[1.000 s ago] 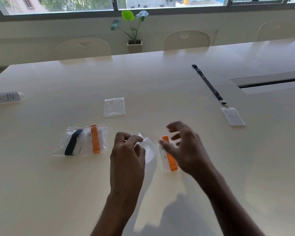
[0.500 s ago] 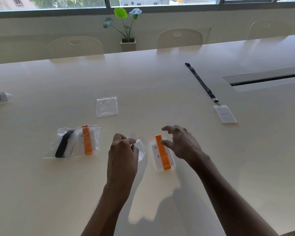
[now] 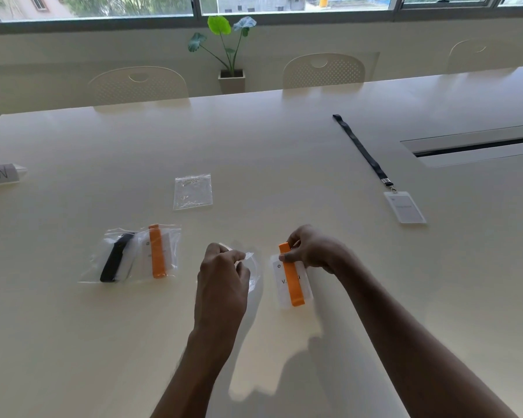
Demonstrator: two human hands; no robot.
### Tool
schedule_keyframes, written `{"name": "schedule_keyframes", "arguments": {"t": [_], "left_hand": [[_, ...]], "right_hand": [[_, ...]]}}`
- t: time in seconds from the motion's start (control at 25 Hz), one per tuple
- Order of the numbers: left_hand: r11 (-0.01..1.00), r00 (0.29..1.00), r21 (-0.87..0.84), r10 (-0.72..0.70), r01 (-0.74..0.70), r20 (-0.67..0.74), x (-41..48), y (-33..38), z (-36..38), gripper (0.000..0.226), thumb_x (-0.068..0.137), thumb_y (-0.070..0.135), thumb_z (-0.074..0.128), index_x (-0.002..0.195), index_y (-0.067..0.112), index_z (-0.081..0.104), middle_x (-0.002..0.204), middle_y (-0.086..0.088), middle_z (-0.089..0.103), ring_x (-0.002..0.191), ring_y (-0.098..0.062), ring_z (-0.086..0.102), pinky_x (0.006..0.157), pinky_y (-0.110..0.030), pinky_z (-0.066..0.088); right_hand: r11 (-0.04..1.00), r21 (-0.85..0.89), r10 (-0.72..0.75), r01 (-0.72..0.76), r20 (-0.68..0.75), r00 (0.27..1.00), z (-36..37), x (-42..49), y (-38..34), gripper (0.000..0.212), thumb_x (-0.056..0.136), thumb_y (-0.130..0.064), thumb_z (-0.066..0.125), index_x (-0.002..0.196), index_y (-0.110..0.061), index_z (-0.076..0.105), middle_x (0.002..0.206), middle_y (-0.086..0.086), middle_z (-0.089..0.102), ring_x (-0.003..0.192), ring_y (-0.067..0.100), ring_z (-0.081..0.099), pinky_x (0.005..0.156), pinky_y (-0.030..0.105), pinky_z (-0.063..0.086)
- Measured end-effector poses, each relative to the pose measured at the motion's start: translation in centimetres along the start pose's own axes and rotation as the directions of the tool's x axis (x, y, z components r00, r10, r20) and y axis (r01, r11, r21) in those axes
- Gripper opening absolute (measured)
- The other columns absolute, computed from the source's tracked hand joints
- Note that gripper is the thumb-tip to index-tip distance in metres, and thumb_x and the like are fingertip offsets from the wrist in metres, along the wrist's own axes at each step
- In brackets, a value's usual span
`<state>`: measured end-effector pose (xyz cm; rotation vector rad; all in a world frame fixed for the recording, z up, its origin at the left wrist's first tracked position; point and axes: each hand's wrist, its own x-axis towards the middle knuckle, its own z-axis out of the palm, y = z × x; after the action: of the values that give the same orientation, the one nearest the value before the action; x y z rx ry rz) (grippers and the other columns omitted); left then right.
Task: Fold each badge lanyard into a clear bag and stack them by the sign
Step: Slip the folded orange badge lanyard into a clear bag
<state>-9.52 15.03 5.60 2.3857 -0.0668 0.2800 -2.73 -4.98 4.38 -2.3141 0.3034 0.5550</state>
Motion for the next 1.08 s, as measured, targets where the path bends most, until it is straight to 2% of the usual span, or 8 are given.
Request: {"name": "schedule_keyframes", "arguments": {"t": [0.12,0.2,0.32,0.48,0.68,0.84,0.96,1.08], "left_hand": [[1.0,1.0,-0.014,0.018,-0.018,-0.016,0.3,-0.2,0.2,0.026,0.093,0.006,0.074,0.118,0.007,0.078,0.109,-0.006,0.068,0.083,-0.008,0.064,0.083,-0.003,0.045],[0.999,0.999,-0.025,0.03,-0.031,-0.02,0.5,-0.1,0.2,0.026,0.091,0.006,0.076,0.117,0.007,0.078,0.108,-0.007,0.07,0.082,-0.01,0.065,0.083,-0.006,0.047],[0.999,0.999,-0.035,0.039,-0.04,-0.031,1.1,0.0,0.4,0.023,0.091,0.006,0.076,0.114,0.008,0.079,0.105,-0.007,0.071,0.08,-0.011,0.067,0.08,-0.007,0.048],[0.997,0.998,-0.063,0.031,-0.035,-0.063,2.0,0.2,0.9,0.016,0.092,0.011,0.077,0.107,0.008,0.081,0.098,-0.004,0.071,0.077,-0.01,0.064,0.071,-0.005,0.045],[0.993,0.994,-0.118,0.001,-0.015,-0.111,2.9,0.4,1.8,0.013,0.091,0.019,0.078,0.101,0.011,0.083,0.089,-0.001,0.074,0.074,-0.014,0.068,0.075,-0.027,0.054],[0.989,0.991,-0.148,0.0,-0.019,-0.13,2.9,0.9,2.4,0.018,0.094,0.023,0.076,0.105,0.01,0.082,0.09,-0.003,0.076,0.074,-0.017,0.071,0.078,-0.032,0.059],[0.983,0.987,-0.181,0.013,-0.042,-0.16,2.9,1.2,2.7,0.017,0.094,0.023,0.075,0.105,0.011,0.081,0.094,-0.004,0.078,0.079,-0.017,0.072,0.077,-0.041,0.063],[0.979,0.983,-0.189,0.04,-0.074,-0.18,2.8,1.7,2.7,0.018,0.095,0.022,0.075,0.107,0.01,0.081,0.096,-0.005,0.077,0.082,-0.015,0.072,0.078,-0.037,0.063]], "right_hand": [[0.991,0.133,0.01,-0.015,0.04,0.999,-1.0,-0.9,0.2,0.038,0.093,-0.021,0.078,0.122,-0.002,0.065,0.114,0.014,0.073,0.102,0.028,0.074,0.094,0.042,0.062],[0.971,0.238,-0.014,0.011,0.013,1.0,-1.7,-2.1,0.4,0.025,0.093,-0.018,0.077,0.112,-0.005,0.067,0.106,0.012,0.074,0.095,0.024,0.075,0.089,0.038,0.063],[0.92,0.38,-0.058,0.099,-0.117,0.991,-2.7,-4.1,0.7,0.017,0.092,-0.016,0.078,0.104,-0.007,0.071,0.098,0.01,0.076,0.087,0.02,0.077,0.079,0.033,0.065],[0.768,0.57,-0.068,0.291,-0.378,0.923,-2.8,-7.1,0.7,0.014,0.091,-0.014,0.08,0.094,-0.004,0.072,0.093,0.013,0.076,0.084,0.023,0.079,0.079,0.039,0.067],[0.709,0.516,0.004,0.48,-0.685,0.729,0.7,-9.4,0.5,0.018,0.086,-0.019,0.085,0.077,-0.014,0.071,0.075,0.002,0.076,0.075,0.022,0.078,0.071,0.035,0.066],[0.754,0.408,0.042,0.515,-0.812,0.583,3.6,-10.0,0.2,0.019,0.086,-0.02,0.085,0.076,-0.015,0.07,0.074,-0.004,0.073,0.07,0.008,0.071,0.065,0.013,0.053],[0.74,0.413,0.046,0.531,-0.819,0.573,4.9,-10.2,0.2,0.021,0.086,-0.015,0.084,0.074,-0.015,0.067,0.077,-0.001,0.069,0.071,0.008,0.068,0.062,0.012,0.054],[0.744,0.413,0.033,0.525,-0.808,0.588,5.7,-10.1,0.3,0.023,0.085,-0.013,0.084,0.072,-0.016,0.065,0.077,-0.003,0.066,0.072,0.009,0.067,0.062,0.015,0.056]]}}
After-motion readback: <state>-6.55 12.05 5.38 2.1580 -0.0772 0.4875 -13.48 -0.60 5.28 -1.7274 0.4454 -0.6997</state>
